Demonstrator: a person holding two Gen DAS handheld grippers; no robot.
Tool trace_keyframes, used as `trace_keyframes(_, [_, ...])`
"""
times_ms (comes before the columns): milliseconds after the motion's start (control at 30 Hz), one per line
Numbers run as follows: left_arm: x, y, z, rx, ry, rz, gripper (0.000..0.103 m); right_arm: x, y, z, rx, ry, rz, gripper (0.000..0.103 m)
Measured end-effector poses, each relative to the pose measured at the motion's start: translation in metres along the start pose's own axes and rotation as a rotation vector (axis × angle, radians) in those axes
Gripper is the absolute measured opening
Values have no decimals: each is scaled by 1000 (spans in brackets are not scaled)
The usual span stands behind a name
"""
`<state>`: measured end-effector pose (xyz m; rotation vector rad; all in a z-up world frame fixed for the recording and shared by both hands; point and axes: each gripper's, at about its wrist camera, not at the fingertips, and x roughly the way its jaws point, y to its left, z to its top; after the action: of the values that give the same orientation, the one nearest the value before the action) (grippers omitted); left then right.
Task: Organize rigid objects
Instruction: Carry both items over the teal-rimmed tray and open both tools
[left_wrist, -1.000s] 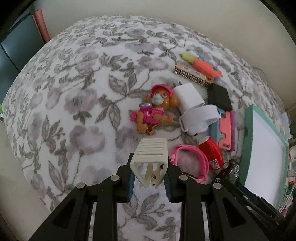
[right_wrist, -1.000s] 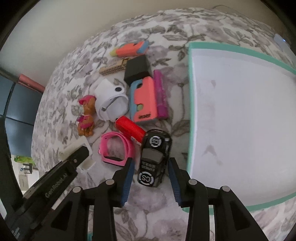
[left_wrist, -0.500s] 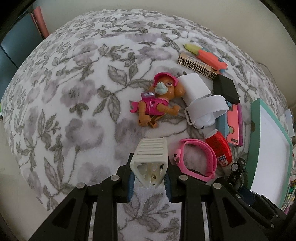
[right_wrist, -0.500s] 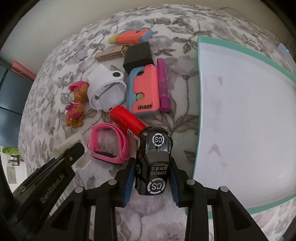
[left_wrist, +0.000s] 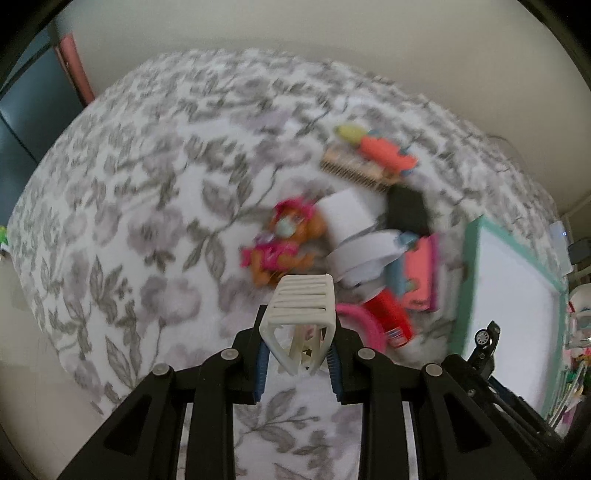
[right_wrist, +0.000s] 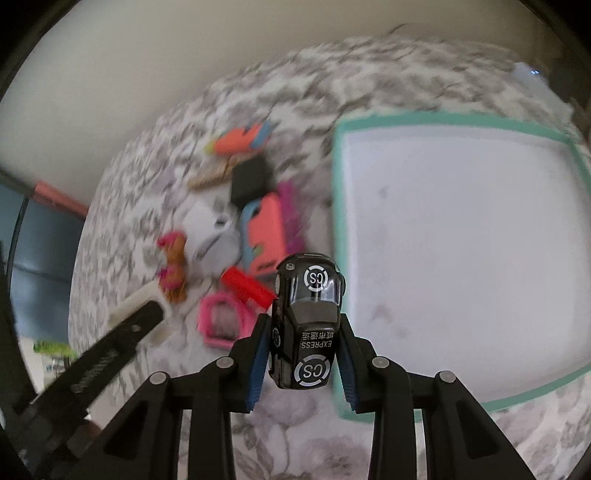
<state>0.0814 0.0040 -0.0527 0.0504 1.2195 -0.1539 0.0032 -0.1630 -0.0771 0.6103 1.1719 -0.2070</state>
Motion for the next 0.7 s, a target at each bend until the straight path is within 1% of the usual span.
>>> trace_keyframes(100, [-11, -18, 7, 22, -25, -21, 28, -14, -15, 6, 49, -57, -38, 36])
trace_keyframes(200, [-19, -49, 11, 62, -52, -38, 28, -29, -37, 11, 96, -128, -145, 36])
trace_keyframes(367, [-23, -94, 8, 139, -70, -54, 28, -44, -80, 16, 205, -191, -272, 36])
trace_keyframes(467, [-24, -119, 6, 172, -81, -72, 28, -51, -100, 18, 240, -217, -351, 36])
trace_keyframes(567, [-23, -142, 4, 196, -83, -97, 28, -60, -116, 21, 261, -253, -405, 36])
trace_keyframes(700, [-14, -169, 1, 214, -64, -129, 28, -65, -130, 24, 281, -293, -460, 36])
